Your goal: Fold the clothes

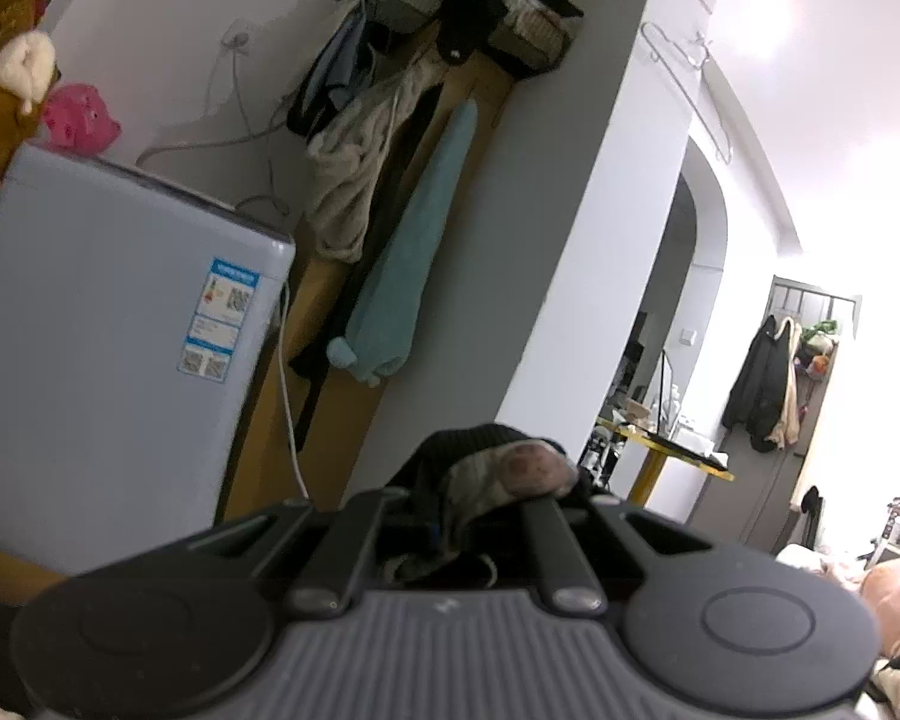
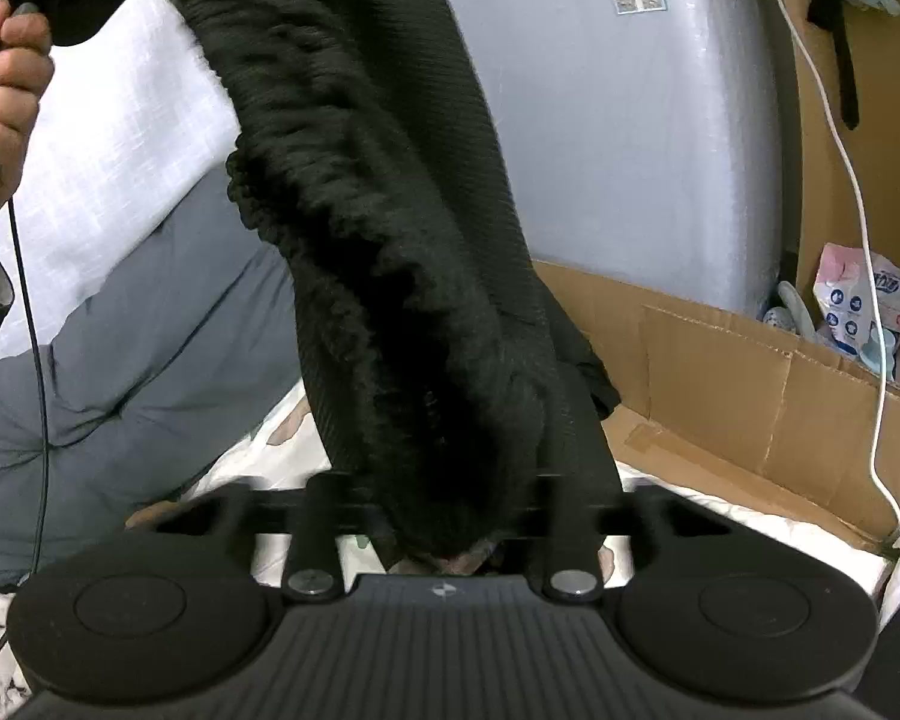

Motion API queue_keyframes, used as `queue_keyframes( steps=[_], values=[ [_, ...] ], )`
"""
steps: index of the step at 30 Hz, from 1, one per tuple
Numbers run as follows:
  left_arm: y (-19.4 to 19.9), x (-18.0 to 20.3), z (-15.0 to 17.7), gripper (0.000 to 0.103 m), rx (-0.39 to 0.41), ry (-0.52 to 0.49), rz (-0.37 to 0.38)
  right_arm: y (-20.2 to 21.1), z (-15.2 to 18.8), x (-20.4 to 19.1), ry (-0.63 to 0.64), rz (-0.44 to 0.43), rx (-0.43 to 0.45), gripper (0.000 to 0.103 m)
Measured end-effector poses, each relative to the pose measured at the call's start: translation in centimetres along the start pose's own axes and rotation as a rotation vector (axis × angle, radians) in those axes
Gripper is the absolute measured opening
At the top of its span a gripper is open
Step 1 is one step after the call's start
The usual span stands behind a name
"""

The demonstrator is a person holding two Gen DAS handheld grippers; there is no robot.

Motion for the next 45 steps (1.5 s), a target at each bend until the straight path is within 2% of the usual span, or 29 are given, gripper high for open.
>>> queue_keyframes(
  steps=[3, 8, 13, 18, 22, 33, 39, 45],
  values=[
    [1.6, 0.3, -0.4, 0.007, 0.013, 0.005, -0.01, 1.3, -0.6, 0.3, 0.023, 0.031, 0.033, 0.023],
    [3.4, 1.7, -0.2, 0.007, -0.016, -0.019, -0.032, 4.4, -1.6, 1.6, 0.008, 0.102, 0.091, 0.022],
    [6.2, 2.9, 1.4, 0.007, -0.034, -0.025, -0.047, 7.5, -2.5, 2.8, -0.015, 0.151, 0.149, 0.021],
    [10.6, 4.9, 2.7, 0.007, 0.02, -0.031, -0.056, 11.6, -3.2, 2.0, 0.058, 0.149, 0.188, 0.021],
    [13.3, 6.7, 3.7, 0.007, 0.028, -0.034, -0.067, 14.5, -3.2, 0.5, 0.107, 0.132, 0.205, 0.021],
    [17.3, 11.8, 4.7, 0.007, 0.044, -0.087, -0.077, 21.2, -1.1, -2.9, 0.174, 0.072, 0.242, 0.02],
    [18.7, 12.3, 6.3, 0.007, 0.04, -0.073, -0.073, 22.4, 0.5, -3.9, 0.19, 0.05, 0.221, 0.02],
    [18.8, 9.9, 8.0, 0.007, 0.013, -0.032, -0.103, 20.0, 1.6, -3.9, 0.196, 0.042, 0.155, 0.02]
  ],
)
Point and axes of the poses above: each gripper's, at about its wrist camera, not at the fingertips, and y roughly against the way its jaws point, x to its right, z to its underside, the point moved 9 cm from there along -y, roughly the way its jaws point, and after that the axes turned 15 degrees about z, right-handed, at the moved point
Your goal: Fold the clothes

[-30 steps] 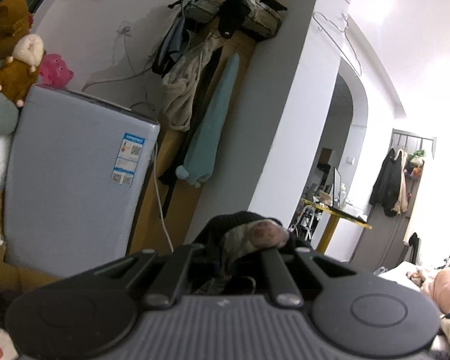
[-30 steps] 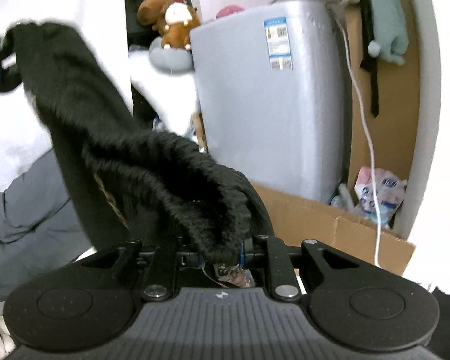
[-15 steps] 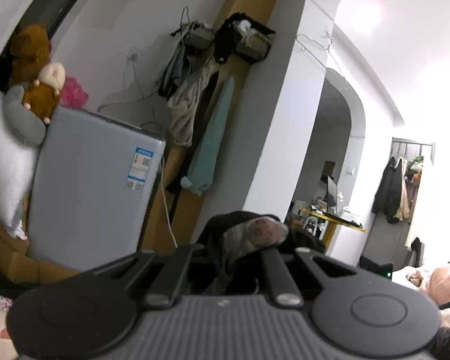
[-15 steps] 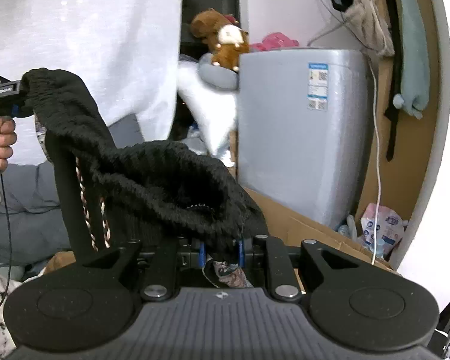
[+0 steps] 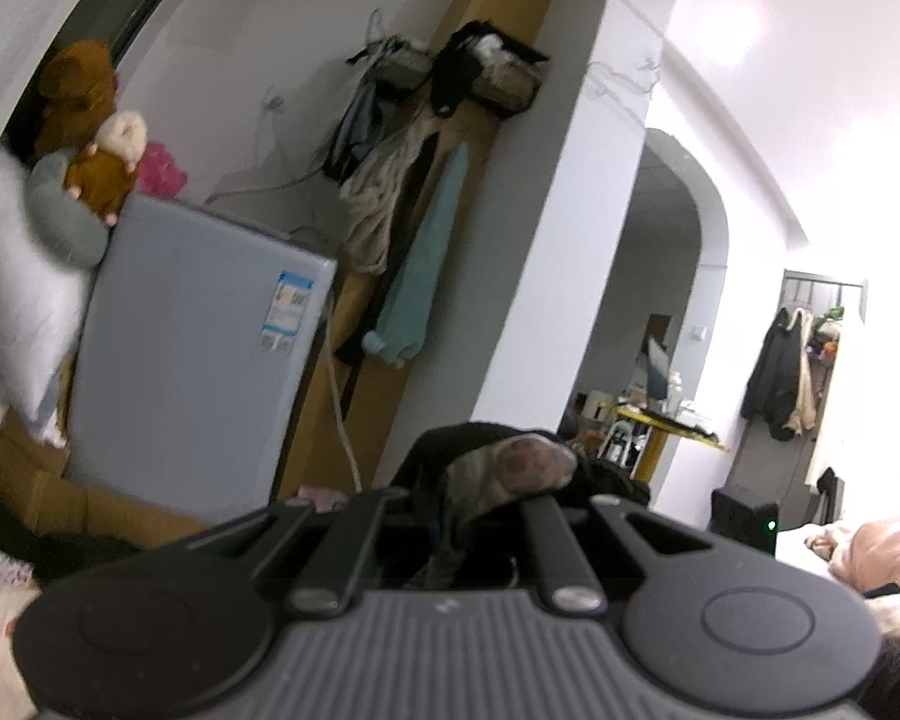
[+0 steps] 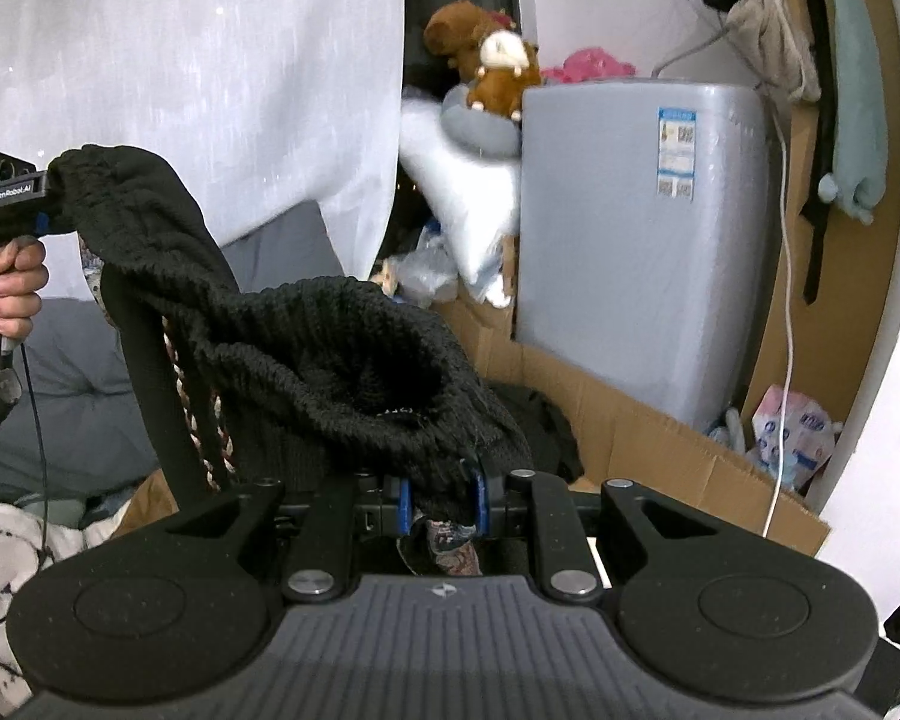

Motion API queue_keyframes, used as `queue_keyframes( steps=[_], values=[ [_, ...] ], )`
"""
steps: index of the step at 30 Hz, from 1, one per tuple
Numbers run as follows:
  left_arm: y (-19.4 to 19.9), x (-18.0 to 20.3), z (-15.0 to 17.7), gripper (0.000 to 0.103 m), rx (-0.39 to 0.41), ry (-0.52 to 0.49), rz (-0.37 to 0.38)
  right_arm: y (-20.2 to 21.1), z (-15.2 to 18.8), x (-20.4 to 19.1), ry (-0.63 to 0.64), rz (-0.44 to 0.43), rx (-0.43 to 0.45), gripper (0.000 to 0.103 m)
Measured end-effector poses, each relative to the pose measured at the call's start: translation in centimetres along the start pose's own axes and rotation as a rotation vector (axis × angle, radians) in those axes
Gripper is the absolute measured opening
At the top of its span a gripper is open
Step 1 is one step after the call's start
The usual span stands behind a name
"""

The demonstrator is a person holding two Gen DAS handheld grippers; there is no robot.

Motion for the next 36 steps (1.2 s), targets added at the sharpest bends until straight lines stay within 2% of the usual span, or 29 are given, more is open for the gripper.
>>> queue_keyframes(
  steps=[9, 16, 22, 27, 30, 36],
  values=[
    [-2.4, -6.9, 4.3, 0.007, -0.047, 0.114, -0.033, -5.8, 3.1, 0.5, 0.046, 0.007, -0.143, 0.02],
    [-3.3, -9.7, 5.6, 0.007, -0.044, 0.157, -0.048, -9.3, 4.1, 1.6, 0.04, 0.025, -0.187, 0.02],
    [-2.8, -8.6, 3.8, 0.007, -0.004, 0.124, -0.033, -8.9, 2.4, 2.0, 0.02, 0.048, -0.134, 0.02],
    [-1.7, -5.9, 1.0, 0.007, 0.042, 0.079, -0.018, -5.9, -1.3, 2.0, 0.016, 0.073, -0.044, 0.02],
    [-1.3, -4.3, 0.7, 0.007, 0.042, 0.057, -0.009, -4.0, -2.6, 1.9, 0.018, 0.082, -0.008, 0.02],
    [-0.5, -1.4, 1.4, 0.007, 0.032, 0.012, 0.006, -1.3, -1.6, 1.3, 0.029, 0.081, -0.008, 0.02]
  ],
)
Point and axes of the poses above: each gripper's, at about its wrist camera, not at the fingertips, and y roughly against the way its jaws point, x to its right, z to its underside, the point moved 9 cm from there along -y, roughly the way its jaws point, and after that the axes turned 15 degrees about z, right-handed, at the moved point
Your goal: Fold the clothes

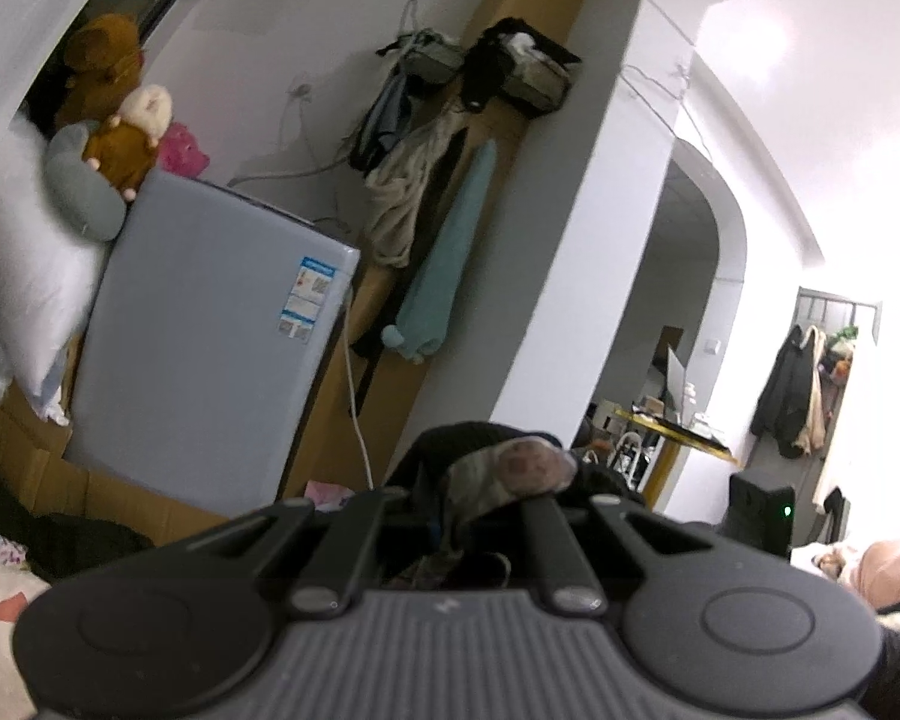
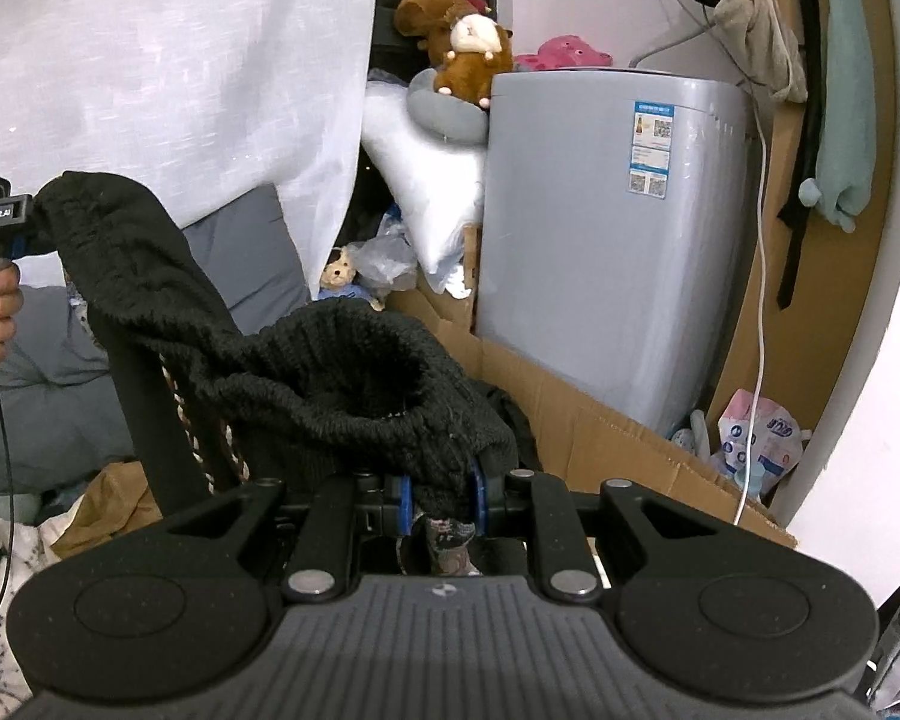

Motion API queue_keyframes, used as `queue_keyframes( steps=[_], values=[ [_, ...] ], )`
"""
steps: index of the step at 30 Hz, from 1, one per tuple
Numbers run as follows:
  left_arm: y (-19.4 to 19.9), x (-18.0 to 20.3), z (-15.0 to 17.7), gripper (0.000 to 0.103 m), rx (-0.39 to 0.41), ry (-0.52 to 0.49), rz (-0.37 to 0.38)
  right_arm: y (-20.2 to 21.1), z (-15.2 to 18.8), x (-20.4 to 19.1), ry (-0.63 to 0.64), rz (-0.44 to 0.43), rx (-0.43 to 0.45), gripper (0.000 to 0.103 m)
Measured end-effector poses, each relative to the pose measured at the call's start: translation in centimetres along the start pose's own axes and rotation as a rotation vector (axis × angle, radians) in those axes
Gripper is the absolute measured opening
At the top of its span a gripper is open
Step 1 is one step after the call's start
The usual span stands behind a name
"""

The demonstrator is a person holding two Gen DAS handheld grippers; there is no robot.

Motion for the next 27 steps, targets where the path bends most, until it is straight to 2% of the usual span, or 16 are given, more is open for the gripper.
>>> queue_keyframes(
  steps=[7, 12, 20, 27],
  values=[
    [1.6, 2.6, 0.5, 0.007, 0.044, -0.002, 0.045, 3.0, 0.7, -0.9, 0.028, -0.006, 0.005, 0.02],
    [1.2, 1.8, 0.8, 0.007, 0.041, 0.007, 0.041, 3.5, 0.4, -0.9, 0.038, -0.011, 0.006, 0.02],
    [-0.9, -3.3, 3.8, 0.007, 0.002, 0.092, 0.006, -1.1, 2.5, 0.2, 0.016, -0.026, -0.084, 0.02],
    [-3.2, -9.8, 6.6, 0.007, -0.026, 0.173, -0.031, -7.5, 4.4, 1.0, 0.033, -0.052, -0.197, 0.02]
  ],
)
Point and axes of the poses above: each gripper's, at about its wrist camera, not at the fingertips, and y roughly against the way its jaws point, x to its right, z to its underside, the point moved 9 cm from there along -y, roughly the way its jaws point, and after that the axes turned 15 degrees about z, right-handed, at the moved point
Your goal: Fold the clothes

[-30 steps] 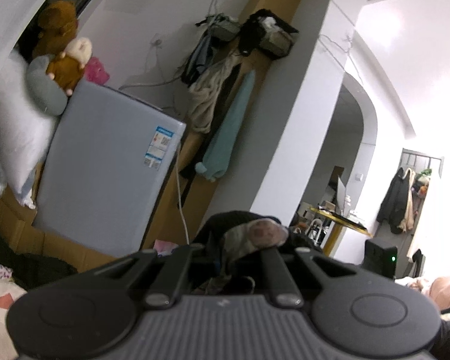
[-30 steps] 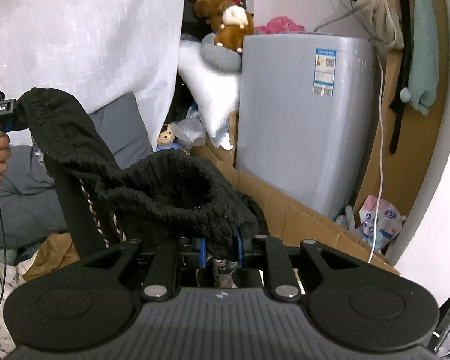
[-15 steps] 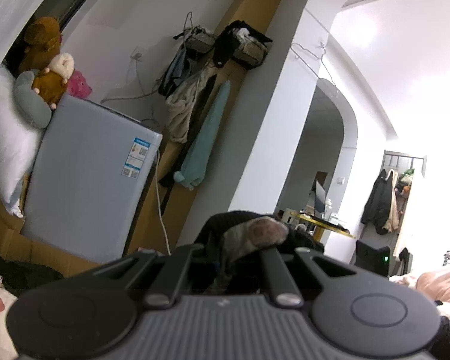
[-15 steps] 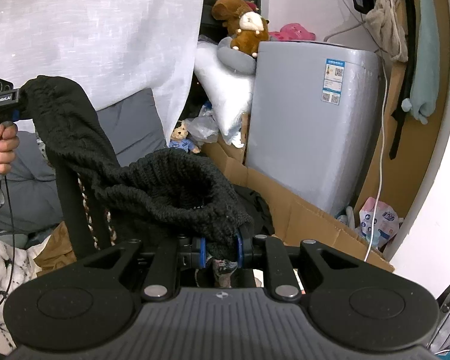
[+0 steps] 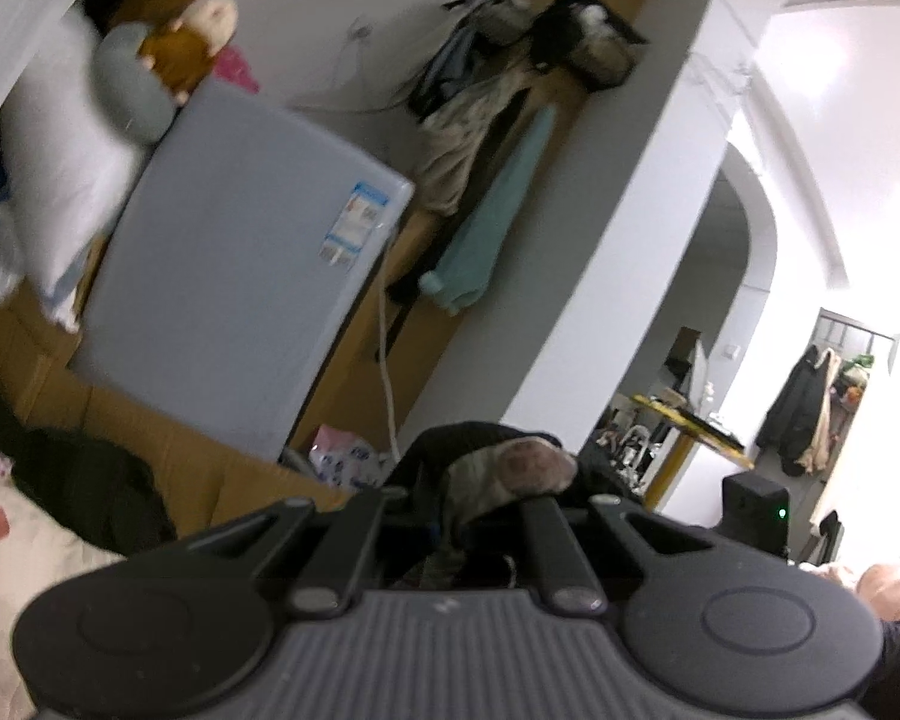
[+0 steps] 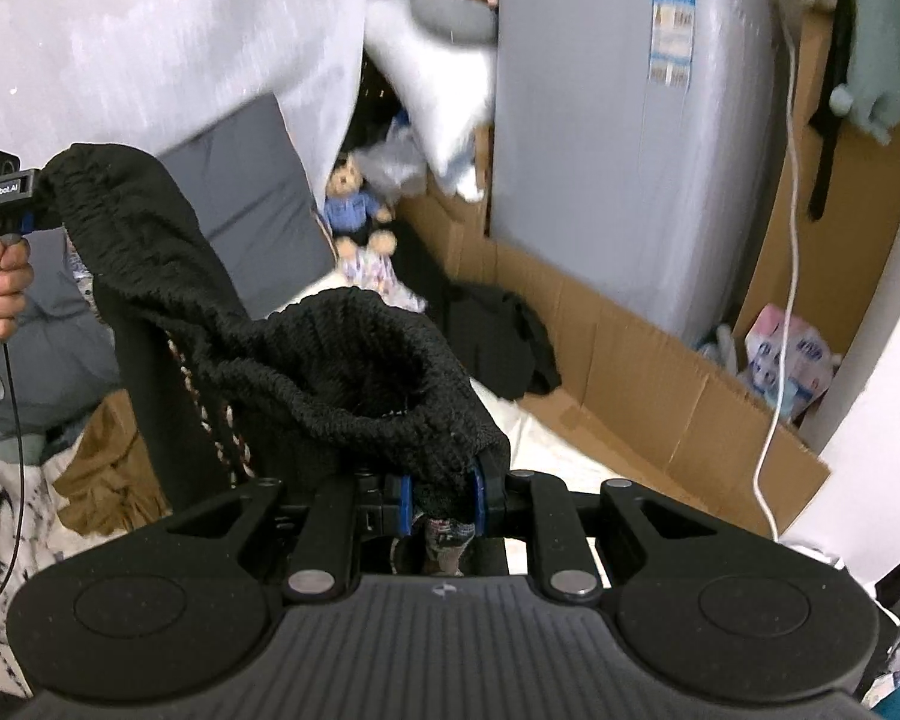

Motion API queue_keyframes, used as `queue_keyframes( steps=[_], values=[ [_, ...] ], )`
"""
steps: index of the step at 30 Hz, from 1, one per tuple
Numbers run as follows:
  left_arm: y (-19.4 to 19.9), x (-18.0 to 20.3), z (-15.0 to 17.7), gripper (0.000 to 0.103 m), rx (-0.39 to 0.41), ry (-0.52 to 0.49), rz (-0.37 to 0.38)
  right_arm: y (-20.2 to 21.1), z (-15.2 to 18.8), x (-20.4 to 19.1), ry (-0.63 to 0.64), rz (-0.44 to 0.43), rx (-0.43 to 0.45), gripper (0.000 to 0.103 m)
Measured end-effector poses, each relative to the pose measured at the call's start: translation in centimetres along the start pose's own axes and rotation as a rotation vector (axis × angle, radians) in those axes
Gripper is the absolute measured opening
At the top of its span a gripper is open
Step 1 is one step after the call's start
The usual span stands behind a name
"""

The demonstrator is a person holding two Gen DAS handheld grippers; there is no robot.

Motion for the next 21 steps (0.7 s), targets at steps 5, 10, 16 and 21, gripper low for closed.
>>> queue_keyframes(
  steps=[5, 10, 16, 21],
  values=[
    [-2.6, -6.0, 1.2, 0.007, -0.026, 0.066, -0.044, -5.5, 0.3, 0.9, 0.029, 0.003, -0.073, 0.02],
    [-5.7, -11.8, 2.5, 0.007, -0.053, 0.097, -0.064, -11.3, 1.3, 2.3, 0.005, -0.009, -0.113, 0.02],
    [-10.3, -19.4, 4.6, 0.007, -0.085, 0.134, -0.108, -18.5, 3.3, 5.0, -0.044, -0.026, -0.166, 0.02],
    [-13.1, -24.0, 6.3, 0.007, -0.129, 0.152, -0.145, -24.2, 4.7, 7.2, -0.083, -0.008, -0.199, 0.02]
  ],
)
Point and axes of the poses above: each gripper's, at about its wrist camera, not at the fingertips, and y roughly against the way its jaws point, x to its right, z to its underside, the point moved 9 cm from there along -y, roughly the way its jaws point, and after that the axes turned 15 degrees about z, right-handed, at the moved point
